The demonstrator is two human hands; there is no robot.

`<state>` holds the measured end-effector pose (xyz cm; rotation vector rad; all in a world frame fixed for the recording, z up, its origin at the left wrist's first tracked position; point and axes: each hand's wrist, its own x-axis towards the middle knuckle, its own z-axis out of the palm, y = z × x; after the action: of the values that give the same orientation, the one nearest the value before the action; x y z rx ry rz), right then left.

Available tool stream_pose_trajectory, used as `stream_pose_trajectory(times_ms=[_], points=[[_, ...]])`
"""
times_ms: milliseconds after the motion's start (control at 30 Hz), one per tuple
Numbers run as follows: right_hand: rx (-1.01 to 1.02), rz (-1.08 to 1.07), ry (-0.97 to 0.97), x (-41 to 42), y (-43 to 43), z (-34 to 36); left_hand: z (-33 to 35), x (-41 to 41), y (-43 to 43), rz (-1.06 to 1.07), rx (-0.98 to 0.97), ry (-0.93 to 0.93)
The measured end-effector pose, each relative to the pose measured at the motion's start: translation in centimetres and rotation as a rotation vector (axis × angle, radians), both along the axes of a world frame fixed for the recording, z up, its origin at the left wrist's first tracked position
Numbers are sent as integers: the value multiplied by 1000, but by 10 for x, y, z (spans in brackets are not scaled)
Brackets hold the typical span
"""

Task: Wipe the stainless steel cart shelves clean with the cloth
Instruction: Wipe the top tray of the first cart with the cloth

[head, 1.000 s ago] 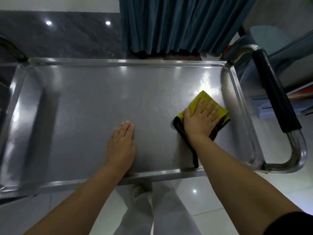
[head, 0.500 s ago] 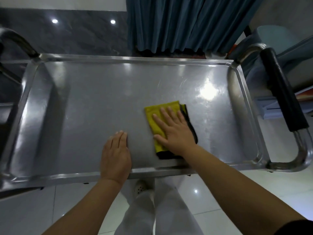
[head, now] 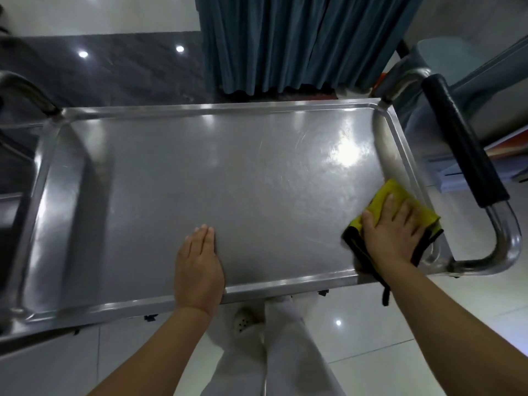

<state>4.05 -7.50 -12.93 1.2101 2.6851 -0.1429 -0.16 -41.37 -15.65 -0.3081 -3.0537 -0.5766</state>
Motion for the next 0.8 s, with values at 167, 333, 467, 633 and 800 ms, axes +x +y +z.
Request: stream_pose_trajectory(times_ms=[167,333,467,633,800], points=[[12,233,6,-31,-87,-8,-1,1,0,32,37,-24],[-38,656,27,-62,-169,-16,-1,-1,0,0,6,56],[-122,961,109,-40,-189,-20,2,0,-1,-13,20,89],[-62,1003,139,-20,-116,-23,0,0,2,-18,17,88],[13,737,-1,-7,-6,-14,0,3,4,16,5,33]])
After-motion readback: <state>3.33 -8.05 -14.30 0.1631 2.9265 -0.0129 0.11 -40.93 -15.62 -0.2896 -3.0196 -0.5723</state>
